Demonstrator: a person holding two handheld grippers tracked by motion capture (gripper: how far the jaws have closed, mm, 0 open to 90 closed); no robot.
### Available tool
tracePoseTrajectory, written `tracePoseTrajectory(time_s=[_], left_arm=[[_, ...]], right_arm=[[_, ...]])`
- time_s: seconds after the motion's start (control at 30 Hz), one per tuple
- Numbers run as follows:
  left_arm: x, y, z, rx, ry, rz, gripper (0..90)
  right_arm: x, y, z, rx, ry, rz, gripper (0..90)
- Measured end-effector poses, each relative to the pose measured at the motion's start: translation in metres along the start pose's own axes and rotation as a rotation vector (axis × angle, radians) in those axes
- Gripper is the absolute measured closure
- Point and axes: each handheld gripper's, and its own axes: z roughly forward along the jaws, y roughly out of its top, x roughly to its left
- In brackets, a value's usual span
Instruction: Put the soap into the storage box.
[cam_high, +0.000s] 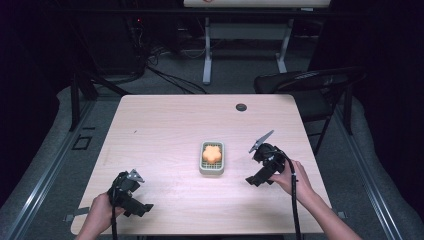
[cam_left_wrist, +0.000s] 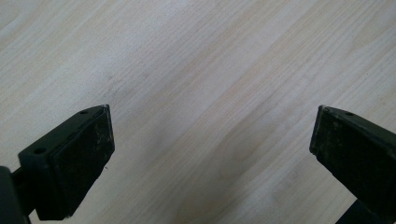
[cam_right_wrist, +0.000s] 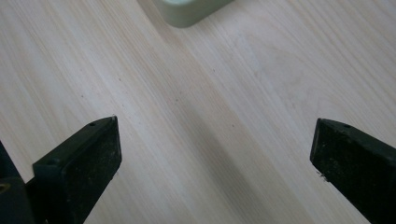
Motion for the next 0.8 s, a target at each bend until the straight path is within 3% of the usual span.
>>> tracePoseTrajectory(time_s=[0.5, 0.63, 0.77, 0.8], left_arm=[[-0.001, 0.0, 0.0, 0.0, -0.002, 0.004, 0.2], [-0.001, 0.001, 0.0, -0.002, 0.001, 0.006, 0.2], [-0.001, 0.002, 0.0, 0.0, -0.002, 0.011, 0.2], [-0.001, 0.002, 0.0, -0.002, -0.003, 0.01, 0.2]], right_arm=[[-0.002, -0.048, -0.003, 0.05, -0.058, 0.014, 0.8], [-0.001, -0.064, -0.002, 0.037, -0.076, 0.027, 0.0], [0.0, -0.081, 0.005, 0.074, -0.106, 0.042, 0.0], [0.0, -0.082, 0.006, 0.096, -0.122, 0.026, 0.0]])
